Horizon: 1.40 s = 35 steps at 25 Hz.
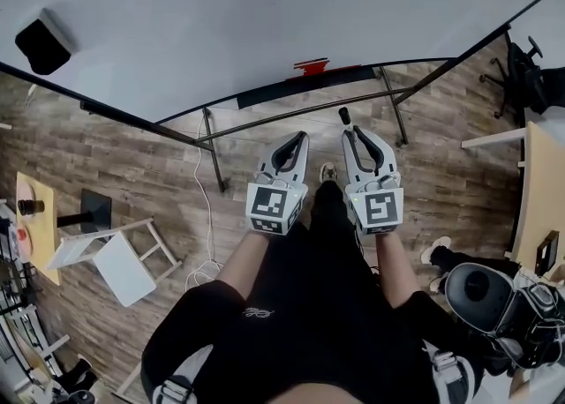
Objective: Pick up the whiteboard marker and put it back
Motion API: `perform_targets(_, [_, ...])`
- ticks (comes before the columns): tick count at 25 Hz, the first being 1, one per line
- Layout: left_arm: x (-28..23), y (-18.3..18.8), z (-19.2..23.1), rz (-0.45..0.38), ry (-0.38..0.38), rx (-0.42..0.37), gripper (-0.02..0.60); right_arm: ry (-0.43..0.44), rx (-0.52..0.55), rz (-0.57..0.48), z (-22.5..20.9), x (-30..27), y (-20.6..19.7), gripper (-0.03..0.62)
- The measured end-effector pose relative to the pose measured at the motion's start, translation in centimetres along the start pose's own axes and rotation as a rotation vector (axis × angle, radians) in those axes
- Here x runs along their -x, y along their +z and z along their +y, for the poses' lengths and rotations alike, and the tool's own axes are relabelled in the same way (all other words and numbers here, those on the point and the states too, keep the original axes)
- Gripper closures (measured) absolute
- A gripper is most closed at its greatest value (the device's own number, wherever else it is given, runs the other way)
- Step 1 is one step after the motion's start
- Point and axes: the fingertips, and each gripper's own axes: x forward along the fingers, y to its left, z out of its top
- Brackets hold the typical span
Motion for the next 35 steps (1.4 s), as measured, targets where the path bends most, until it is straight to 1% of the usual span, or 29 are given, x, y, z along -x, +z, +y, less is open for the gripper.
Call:
perform_targets(5, [-4.2, -0.3, 0.7, 0.002, 0.015, 0.015, 0.574, 0.049, 0.107, 0.038, -3.0, -2.0, -1.1, 0.54])
perform_targets(9, [-7.8, -0.7, 0.9, 0.027, 0.023, 0.033, 0.574, 0.104, 0.195, 0.087, -6.1, -3.5, -2.0, 0.54])
perform_targets(12, [-10.3, -1.8, 1.5, 0.062, 0.049, 0.045, 0.574, 0.155, 0.321, 0.152, -8.7, -5.2, -3.4, 0.54])
perform_targets(15, [-12.1, -3.1, 1.8, 0.092, 0.082, 0.08, 0.574, 0.198, 0.506, 0.204, -10.6, -6.8, -4.6, 0.54])
perform_targets(17, [-13.0, -3.6, 2.0, 0.099, 0.106, 0.096, 0.574, 0.236, 0.606, 0.223, -11.1, -7.9, -5.4, 0.54])
perform_targets(21, [-14.4, -4.3, 3.2, 0.114, 0.164, 0.127, 0.574, 0.345, 0.711, 0.271, -11.0, -10.7, -8.0, 0.54])
perform_targets(25, [-14.5, -5.0, 5.0, 0.143, 0.239, 0.131, 0.574, 0.464, 0.837, 0.342, -10.1, -13.7, -12.1, 0.54])
perform_targets(29, [-14.8, -6.3, 6.4, 0.159, 0.309, 0.163, 0.574, 0.547, 0.875, 0.39, -9.6, -15.9, -15.4, 0.54])
perform_targets(32, [-15.2, -7.2, 7.1, 0.169, 0.344, 0.187, 0.574, 0.578, 0.876, 0.433, -9.9, -17.5, -17.7, 0.54])
perform_targets(35, [-15.0, -7.8, 7.3, 0.177, 0.375, 0.194, 0.574, 0.603, 0.887, 0.462, -10.1, -18.3, -19.5, 0.54])
